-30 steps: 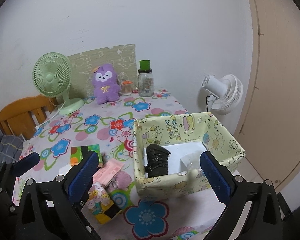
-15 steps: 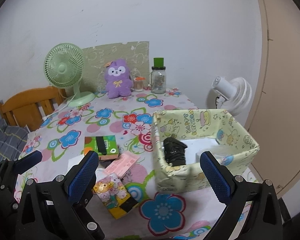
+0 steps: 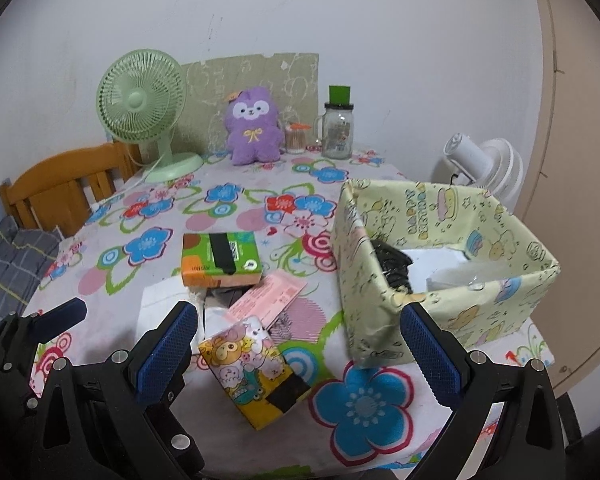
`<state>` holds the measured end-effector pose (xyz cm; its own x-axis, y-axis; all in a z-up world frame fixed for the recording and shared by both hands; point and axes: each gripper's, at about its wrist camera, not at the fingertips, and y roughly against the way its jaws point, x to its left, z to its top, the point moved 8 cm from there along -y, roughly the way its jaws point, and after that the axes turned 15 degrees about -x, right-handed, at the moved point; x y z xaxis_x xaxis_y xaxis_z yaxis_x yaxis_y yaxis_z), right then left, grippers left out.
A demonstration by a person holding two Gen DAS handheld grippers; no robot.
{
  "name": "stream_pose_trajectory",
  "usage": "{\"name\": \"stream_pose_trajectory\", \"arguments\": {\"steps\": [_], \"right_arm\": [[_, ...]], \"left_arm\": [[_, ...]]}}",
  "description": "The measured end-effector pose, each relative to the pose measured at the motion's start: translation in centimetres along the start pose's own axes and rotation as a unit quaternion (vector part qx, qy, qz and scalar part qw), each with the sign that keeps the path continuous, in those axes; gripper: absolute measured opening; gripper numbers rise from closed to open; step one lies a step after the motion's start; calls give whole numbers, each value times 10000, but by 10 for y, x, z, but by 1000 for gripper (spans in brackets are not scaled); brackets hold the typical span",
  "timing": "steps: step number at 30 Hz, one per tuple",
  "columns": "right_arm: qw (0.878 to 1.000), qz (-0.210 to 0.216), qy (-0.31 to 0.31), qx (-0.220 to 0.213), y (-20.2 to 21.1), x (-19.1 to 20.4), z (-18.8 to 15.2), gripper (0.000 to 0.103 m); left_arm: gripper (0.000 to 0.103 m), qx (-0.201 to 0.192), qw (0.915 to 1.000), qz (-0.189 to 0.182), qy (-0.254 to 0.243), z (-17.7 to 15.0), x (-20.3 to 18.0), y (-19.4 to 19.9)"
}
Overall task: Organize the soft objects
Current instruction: 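Grasp the yellow cartoon snack bag with the right tool while the left tool grasps the white folded pad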
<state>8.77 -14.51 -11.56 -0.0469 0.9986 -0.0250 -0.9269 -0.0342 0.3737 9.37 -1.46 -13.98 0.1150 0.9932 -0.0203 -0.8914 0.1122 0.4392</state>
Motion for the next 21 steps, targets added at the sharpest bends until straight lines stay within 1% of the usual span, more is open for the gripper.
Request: {"name": "stream_pose_trajectory", "arguments": {"steps": [9, 15, 16, 17, 19, 21], "right_arm": [[9995, 107, -13, 289, -16, 11, -18, 102], [9988, 191, -21, 447, -25, 16, -26, 102], [9987, 199, -13, 471, -27, 17, -28, 101], [9985, 207, 2, 498, -28, 18, -30, 97], [9978, 220, 31, 617, -33, 20, -35, 93], [9969, 300, 0, 732, -38, 22, -40, 90]], "left_arm": [[103, 220, 9997, 92, 31, -16, 10, -11], [103, 346, 9994, 75, 10, -23, 11, -20], [103, 363, 9993, 77, -13, -25, 11, -21], [103, 380, 9992, 92, -42, -26, 11, -22], [103, 428, 9989, 187, -108, -30, 12, -26], [102, 481, 9986, 170, -107, -33, 13, -30]]}}
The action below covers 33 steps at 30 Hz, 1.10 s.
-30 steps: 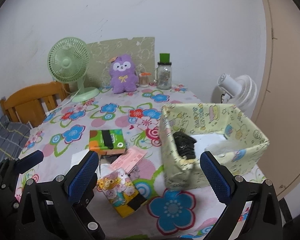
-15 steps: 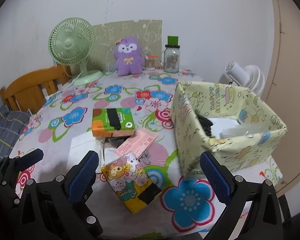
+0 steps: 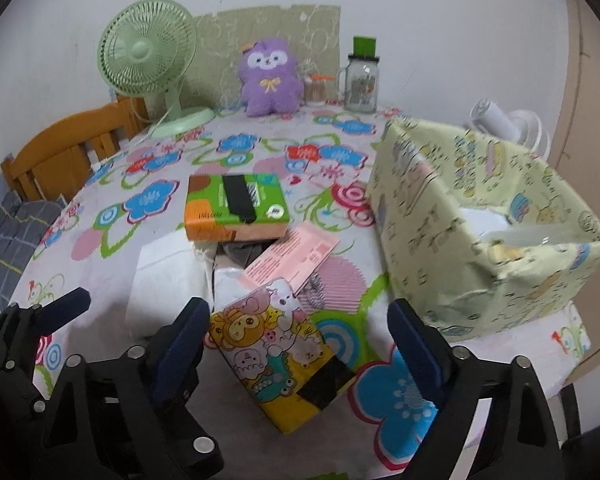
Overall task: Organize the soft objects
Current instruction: 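Grasp the yellow cartoon snack bag with the right tool while the left tool grasps the white folded pad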
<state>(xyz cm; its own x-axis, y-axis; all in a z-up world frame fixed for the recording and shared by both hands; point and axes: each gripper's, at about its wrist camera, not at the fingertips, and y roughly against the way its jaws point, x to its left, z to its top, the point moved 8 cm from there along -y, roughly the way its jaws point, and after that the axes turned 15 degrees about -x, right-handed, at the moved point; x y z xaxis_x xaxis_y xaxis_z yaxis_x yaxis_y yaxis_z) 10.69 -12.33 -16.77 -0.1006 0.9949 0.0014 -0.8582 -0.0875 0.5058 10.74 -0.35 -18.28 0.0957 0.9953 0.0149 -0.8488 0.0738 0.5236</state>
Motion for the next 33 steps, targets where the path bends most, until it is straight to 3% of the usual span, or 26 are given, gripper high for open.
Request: {"name": "stream_pose_trajectory", "arguments": {"steps": [16, 17, 23, 28, 33], "right_arm": [[9977, 501, -255, 371, -18, 15, -15, 72], [9977, 511, -263, 366, -18, 15, -15, 65], [9975, 576, -310, 272, -12, 17, -9, 47], [9977, 577, -335, 151, -7, 15, -2, 38], [9981, 469, -394, -54, -6, 10, 10, 36]], "left_arm": [[102, 249, 9997, -24, 45, -10, 4, -16], [102, 252, 9997, -18, 53, -9, 4, -16], [101, 196, 9997, -25, 145, -6, 7, -16], [101, 143, 9996, -109, 224, 0, 5, -17], [101, 58, 9996, -112, 271, 10, 4, -21]]}}
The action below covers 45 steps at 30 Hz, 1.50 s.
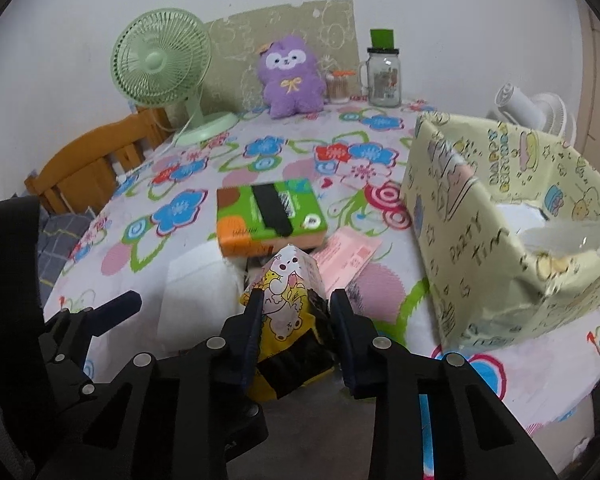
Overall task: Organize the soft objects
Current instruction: 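Grasp the yellow cartoon snack bag with the right tool while the left tool grasps the white folded pad, then lift and carry the snack bag and white pad toward the gift box with both tools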
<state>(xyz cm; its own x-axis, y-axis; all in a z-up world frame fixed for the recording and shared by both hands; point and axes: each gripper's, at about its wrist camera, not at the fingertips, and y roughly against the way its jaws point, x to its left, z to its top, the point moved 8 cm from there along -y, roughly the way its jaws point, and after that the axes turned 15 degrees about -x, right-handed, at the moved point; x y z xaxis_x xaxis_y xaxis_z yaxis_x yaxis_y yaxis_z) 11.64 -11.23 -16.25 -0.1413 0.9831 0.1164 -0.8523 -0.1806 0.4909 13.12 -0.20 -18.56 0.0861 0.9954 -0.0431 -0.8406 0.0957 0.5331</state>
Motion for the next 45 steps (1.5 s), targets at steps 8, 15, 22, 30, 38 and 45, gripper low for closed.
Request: {"name": "stream_pose_trajectory", "arguments": {"steps": [8, 15, 22, 30, 38, 45], "right_arm": [[9998, -174, 19, -12, -15, -7, 6, 36], [9998, -176, -17, 57, -27, -6, 5, 36], [9999, -87, -56, 23, -25, -5, 8, 36], [9999, 20, -83, -128, -7, 0, 13, 36], [9994, 66, -83, -334, 14, 3, 22, 36], [9987, 58, -76, -500, 32, 2, 32, 36]], "left_arm": [[86, 144, 9998, 6, 168, 2, 3, -21], [67, 132, 9992, -83, 380, 0, 8, -25], [58, 72, 9995, -56, 317, 4, 7, -18], [56, -180, 9997, 17, 177, 13, 2, 3], [56, -405, 9991, 51, 121, 23, -1, 23], [56, -604, 9981, 45, 56, 33, -8, 42]]}}
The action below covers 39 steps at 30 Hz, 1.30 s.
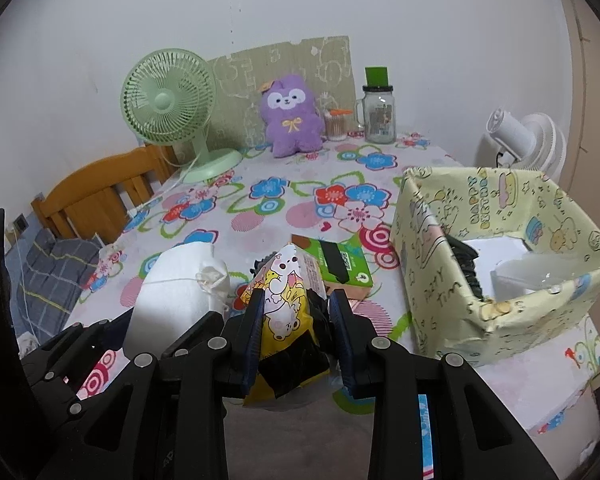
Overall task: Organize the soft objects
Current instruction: 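Lift and carry the snack bag and white pad toward the gift box with both tools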
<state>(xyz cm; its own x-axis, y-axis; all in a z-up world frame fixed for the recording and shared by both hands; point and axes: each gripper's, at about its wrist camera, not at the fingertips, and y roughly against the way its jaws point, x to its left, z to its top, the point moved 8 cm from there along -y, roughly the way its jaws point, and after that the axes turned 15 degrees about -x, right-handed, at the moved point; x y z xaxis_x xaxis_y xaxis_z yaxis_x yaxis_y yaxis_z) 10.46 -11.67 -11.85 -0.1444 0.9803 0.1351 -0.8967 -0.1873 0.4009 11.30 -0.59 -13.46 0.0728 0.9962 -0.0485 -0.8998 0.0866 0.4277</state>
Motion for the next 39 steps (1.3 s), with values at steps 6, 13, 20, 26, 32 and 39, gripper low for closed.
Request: {"name": "stream_pose_trajectory", "arguments": {"steps": [6, 13, 20, 26, 32, 39], "right_arm": [[9999, -39, 25, -140, 16, -3, 13, 36], [9996, -67, 65, -248, 30, -5, 26, 36], [9992, -117, 113, -353, 41, -9, 43, 36], [9988, -221, 121, -427, 46, -18, 54, 36], [9984, -274, 139, -472, 47, -24, 66, 36], [9977, -317, 252, -540, 46, -30, 79, 36]], "left_arm": [[56, -140, 9999, -29, -48, 11, -8, 13], [56, -263, 9996, -22, -106, 25, -17, 25], [56, -374, 9991, -31, -175, 39, -25, 35], [56, -467, 9985, -79, -267, 50, -35, 39], [56, -505, 9982, -103, -315, 60, -42, 39], [56, -601, 9975, -59, -373, 72, -49, 38]]}}
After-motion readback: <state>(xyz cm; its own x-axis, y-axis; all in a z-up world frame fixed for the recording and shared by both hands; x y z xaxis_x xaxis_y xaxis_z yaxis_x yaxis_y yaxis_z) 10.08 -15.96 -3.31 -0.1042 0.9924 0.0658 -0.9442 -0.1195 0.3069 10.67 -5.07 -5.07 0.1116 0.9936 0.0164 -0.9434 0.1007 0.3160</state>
